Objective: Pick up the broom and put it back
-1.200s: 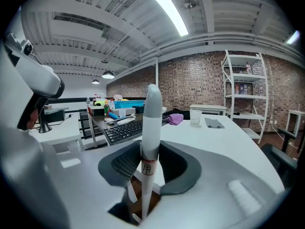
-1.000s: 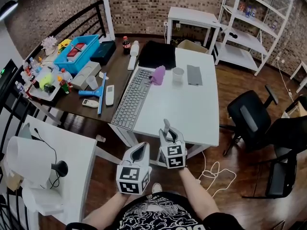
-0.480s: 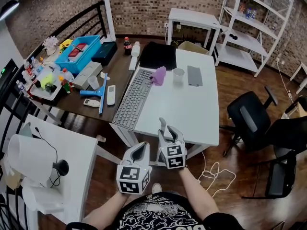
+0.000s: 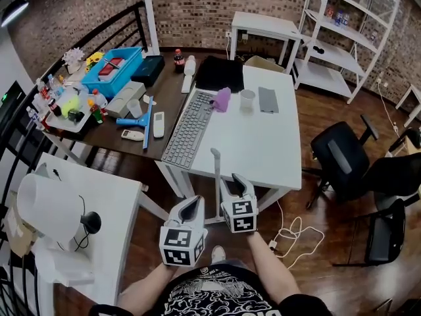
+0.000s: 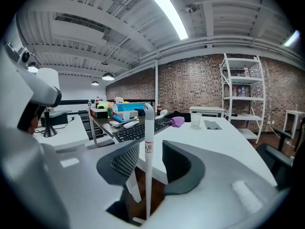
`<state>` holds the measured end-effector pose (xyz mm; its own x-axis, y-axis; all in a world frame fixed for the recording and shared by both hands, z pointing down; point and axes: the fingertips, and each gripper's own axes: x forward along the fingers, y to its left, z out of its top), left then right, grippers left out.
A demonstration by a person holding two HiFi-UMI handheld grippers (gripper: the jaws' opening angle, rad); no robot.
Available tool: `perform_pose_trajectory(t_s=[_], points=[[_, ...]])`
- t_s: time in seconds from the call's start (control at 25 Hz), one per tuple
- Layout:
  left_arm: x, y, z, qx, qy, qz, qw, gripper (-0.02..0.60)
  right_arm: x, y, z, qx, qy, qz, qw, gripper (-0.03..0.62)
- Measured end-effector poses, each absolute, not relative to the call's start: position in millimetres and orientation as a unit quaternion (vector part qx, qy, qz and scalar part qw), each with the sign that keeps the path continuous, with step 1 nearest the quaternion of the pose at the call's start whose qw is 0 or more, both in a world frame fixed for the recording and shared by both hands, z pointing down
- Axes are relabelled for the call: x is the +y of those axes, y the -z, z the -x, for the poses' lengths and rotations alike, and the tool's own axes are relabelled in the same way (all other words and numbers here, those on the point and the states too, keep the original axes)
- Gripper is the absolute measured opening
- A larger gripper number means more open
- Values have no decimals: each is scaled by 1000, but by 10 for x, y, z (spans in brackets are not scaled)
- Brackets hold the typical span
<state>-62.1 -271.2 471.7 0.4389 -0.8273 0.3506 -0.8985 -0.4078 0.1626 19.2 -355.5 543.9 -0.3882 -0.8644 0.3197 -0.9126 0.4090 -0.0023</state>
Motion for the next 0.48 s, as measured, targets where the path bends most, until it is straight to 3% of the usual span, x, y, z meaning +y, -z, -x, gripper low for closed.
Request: perform_pose_trajectory(t_s=[0.48], points=[[-2031, -4551, 777, -507, -91, -841, 163, 5, -2603, -5003, 108, -830, -86, -542, 96, 133]])
